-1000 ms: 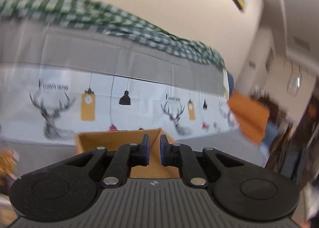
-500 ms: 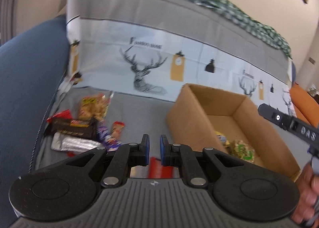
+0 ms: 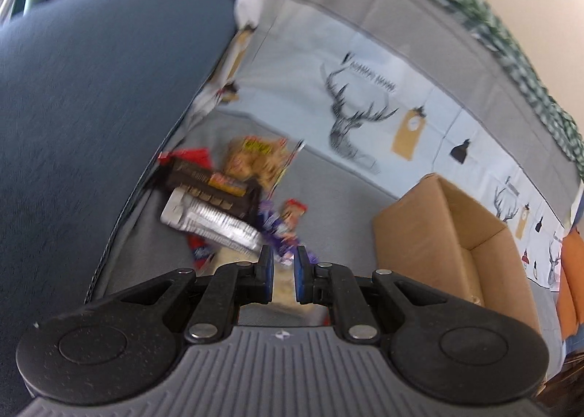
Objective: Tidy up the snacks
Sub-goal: 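Move both grippers back to the snack pile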
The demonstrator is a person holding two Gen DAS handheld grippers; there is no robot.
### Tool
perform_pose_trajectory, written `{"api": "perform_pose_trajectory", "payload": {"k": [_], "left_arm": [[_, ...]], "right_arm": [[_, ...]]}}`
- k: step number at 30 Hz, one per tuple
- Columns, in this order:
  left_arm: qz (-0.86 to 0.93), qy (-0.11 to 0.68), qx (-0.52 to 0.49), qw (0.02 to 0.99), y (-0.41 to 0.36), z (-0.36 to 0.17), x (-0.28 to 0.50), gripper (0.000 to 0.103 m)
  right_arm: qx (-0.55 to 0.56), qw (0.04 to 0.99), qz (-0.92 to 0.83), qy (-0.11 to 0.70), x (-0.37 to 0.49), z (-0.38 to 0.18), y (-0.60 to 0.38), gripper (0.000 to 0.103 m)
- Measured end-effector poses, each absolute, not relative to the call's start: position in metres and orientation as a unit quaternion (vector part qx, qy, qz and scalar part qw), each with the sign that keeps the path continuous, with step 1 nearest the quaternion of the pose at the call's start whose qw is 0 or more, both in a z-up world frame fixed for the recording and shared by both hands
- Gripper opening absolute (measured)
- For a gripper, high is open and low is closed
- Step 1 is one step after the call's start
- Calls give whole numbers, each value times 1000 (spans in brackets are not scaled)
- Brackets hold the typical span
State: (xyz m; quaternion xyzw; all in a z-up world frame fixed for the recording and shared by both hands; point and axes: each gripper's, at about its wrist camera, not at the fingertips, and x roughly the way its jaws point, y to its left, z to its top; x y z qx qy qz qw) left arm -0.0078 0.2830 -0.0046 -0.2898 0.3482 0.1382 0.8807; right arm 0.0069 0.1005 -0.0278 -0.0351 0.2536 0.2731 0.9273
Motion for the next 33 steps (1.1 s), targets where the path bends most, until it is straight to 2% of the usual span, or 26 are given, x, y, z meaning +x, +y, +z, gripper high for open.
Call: {"api": "perform_pose_trajectory", "payload": {"k": [3,4,8,9,13,15,17,18,21,22,23,24,30,33], "left_arm": [[135,379,-302,864,292,-17,-3,19],[136,386,-300,861,294,-20,-2,25],[141,404,-287,857,299,-29,3,41],[142,407,-284,856,299,-31,5,42],[141,418,-268,856,298,-38,13,43],[138,422,-265,856,298,-40,17,48],[142,425,-262,855,298,-43,21,61],[144,426,-263,854,299,-44,22,62],[146,431,-264,850,303,-49,29,75],[148,434,-261,850,304,-50,32,77],[150,435,-257,850,304,-51,35,77],[150,435,-251,852,304,-51,38,77],[117,440,-185,871,284,-52,54,89],[112,456,-146,871,273,-58,62,90]], "right_arm": [[-64,920,260,287,13,-48,121,31],[-71,918,255,297,16,-55,126,32],[-88,915,215,331,29,-75,143,56],[-93,916,209,329,30,-80,145,62],[-84,918,159,353,41,-94,151,71],[-93,922,146,346,43,-100,153,72],[-77,919,136,362,47,-104,153,72],[-72,919,133,364,50,-106,154,72],[-57,921,126,363,51,-109,154,72],[-46,921,125,367,53,-109,153,70],[-38,920,131,368,54,-110,151,65],[-35,920,138,364,53,-109,150,48],[-37,913,187,360,50,-106,151,43],[-37,905,209,369,46,-104,150,42]]}}
